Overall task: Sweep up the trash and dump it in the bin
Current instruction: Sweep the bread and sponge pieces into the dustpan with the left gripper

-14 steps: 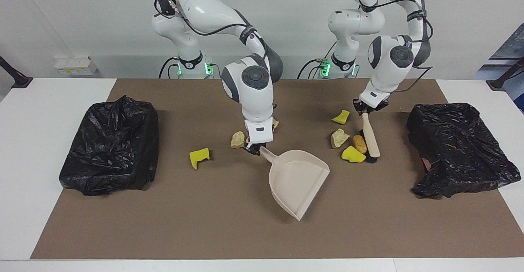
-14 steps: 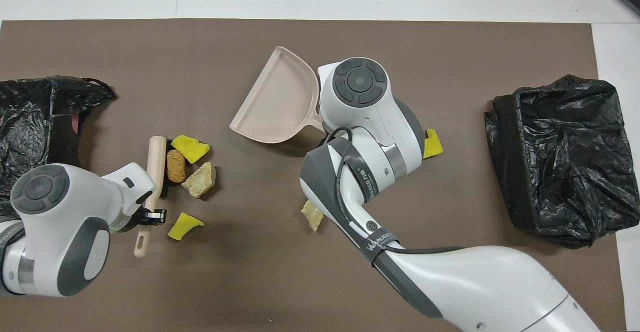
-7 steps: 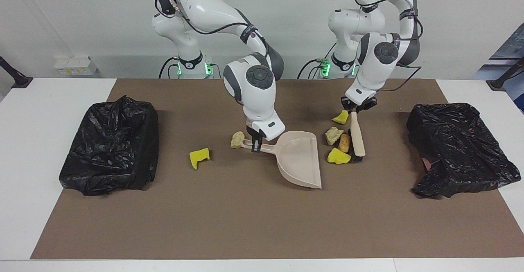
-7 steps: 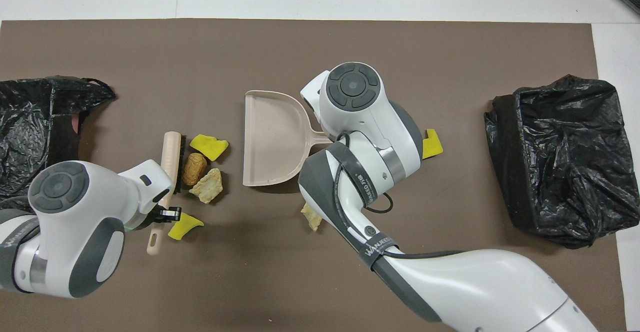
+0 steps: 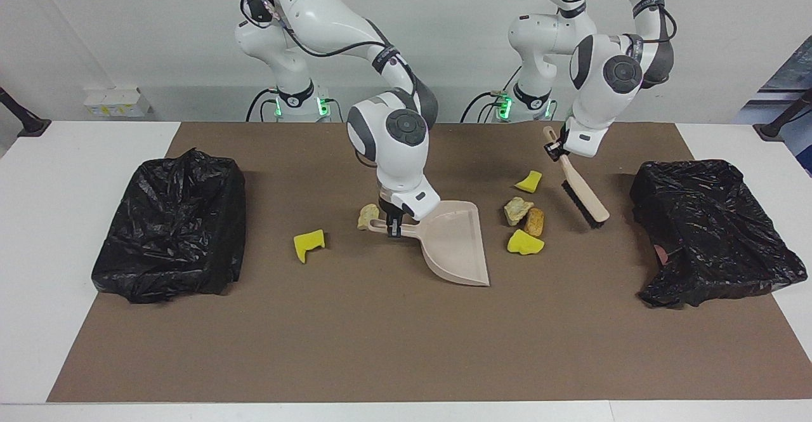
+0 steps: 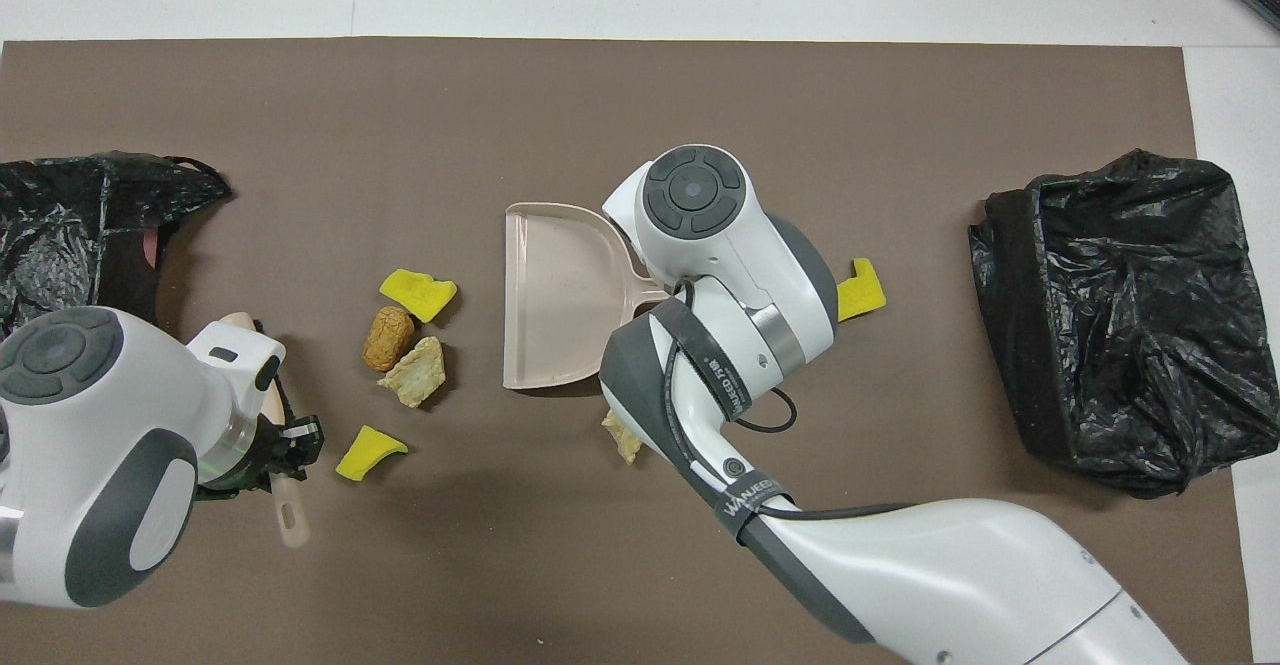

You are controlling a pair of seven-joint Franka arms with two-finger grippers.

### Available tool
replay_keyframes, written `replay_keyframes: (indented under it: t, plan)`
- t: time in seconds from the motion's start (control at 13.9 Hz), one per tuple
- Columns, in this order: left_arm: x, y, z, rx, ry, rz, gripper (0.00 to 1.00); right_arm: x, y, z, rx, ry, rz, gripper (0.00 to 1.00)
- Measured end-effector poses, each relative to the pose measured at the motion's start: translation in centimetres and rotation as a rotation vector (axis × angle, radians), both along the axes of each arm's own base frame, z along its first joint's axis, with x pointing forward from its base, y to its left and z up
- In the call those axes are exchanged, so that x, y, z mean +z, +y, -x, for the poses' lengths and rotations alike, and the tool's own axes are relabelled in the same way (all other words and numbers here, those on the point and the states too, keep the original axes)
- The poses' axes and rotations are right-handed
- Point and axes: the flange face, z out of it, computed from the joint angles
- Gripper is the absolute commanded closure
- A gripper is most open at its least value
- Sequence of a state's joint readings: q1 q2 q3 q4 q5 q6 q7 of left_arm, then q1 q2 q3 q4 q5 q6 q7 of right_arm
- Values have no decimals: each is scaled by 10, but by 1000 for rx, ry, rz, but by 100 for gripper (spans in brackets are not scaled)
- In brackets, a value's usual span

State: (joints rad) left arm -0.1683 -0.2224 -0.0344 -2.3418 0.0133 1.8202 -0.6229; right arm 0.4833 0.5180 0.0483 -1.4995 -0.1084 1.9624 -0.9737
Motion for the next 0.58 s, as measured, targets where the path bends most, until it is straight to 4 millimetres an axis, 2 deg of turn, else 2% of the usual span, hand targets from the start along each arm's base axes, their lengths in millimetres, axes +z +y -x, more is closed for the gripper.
replay_keyframes:
  t: [0.36,0.58]
  plan:
    - [-5,-47,44,173,28,-68,100,-2,3,3,6,4,3,100]
    - [-21,-94,76,234,37,-88,100,-5,7,7,18,8,9,100]
